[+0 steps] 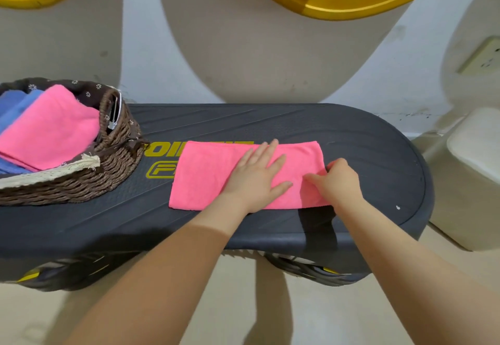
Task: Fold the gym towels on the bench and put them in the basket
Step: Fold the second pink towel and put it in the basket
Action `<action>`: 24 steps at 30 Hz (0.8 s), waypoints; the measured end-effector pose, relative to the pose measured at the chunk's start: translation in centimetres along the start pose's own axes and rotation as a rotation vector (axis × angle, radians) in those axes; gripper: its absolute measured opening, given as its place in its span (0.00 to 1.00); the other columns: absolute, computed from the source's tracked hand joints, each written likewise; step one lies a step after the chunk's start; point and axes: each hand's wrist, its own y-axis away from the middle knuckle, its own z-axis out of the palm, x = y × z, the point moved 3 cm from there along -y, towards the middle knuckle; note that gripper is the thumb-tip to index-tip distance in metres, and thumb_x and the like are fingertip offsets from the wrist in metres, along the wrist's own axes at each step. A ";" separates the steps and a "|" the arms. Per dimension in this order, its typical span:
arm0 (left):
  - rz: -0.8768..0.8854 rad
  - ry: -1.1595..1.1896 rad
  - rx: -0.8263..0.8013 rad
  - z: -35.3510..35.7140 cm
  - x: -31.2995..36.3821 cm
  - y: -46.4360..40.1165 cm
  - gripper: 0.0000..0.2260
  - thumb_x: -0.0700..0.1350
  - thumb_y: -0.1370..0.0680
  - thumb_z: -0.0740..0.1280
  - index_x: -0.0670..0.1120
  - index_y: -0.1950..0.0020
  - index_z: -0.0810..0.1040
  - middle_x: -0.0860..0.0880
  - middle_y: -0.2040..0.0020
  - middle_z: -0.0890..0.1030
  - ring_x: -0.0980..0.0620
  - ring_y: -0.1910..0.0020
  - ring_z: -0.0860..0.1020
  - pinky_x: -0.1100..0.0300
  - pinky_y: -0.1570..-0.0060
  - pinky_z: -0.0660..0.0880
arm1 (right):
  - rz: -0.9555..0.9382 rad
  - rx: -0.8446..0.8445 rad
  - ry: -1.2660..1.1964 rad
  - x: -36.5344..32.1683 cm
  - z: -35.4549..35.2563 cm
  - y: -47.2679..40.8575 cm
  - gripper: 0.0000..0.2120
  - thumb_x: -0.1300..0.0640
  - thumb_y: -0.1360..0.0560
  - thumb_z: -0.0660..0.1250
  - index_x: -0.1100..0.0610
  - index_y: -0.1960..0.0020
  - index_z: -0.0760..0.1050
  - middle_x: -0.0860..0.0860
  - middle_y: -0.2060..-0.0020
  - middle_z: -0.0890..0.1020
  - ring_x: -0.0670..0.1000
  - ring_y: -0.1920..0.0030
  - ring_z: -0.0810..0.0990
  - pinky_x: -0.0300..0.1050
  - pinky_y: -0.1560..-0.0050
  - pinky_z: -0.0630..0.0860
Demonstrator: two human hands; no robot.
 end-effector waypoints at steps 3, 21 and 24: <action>0.017 -0.004 -0.056 1.2 1.1 -1.0 0.33 0.64 0.23 0.52 0.50 0.23 0.46 0.50 0.22 0.41 0.52 0.24 0.40 0.55 0.27 0.37 | 0.172 -0.143 -0.301 0.4 -0.4 -0.4 0.16 0.55 0.30 0.72 0.65 0.51 0.73 0.56 0.62 0.74 0.55 0.62 0.73 0.41 0.72 0.66; -0.201 0.422 0.213 -2.7 -6.8 4.6 0.21 0.34 0.23 0.56 0.46 0.30 0.69 0.47 0.37 0.78 0.49 0.38 0.75 0.57 0.38 0.70 | -0.441 -0.115 0.306 -9.4 6.8 5.2 0.22 0.57 0.23 0.58 0.61 0.31 0.59 0.59 0.43 0.78 0.61 0.43 0.78 0.47 0.55 0.69; -0.133 0.414 0.127 -1.9 -7.5 5.2 0.22 0.35 0.22 0.55 0.48 0.29 0.67 0.48 0.34 0.75 0.49 0.35 0.73 0.59 0.37 0.69 | -0.424 -0.055 0.499 -10.3 8.2 4.8 0.27 0.60 0.21 0.54 0.63 0.25 0.50 0.58 0.40 0.77 0.60 0.43 0.79 0.48 0.49 0.73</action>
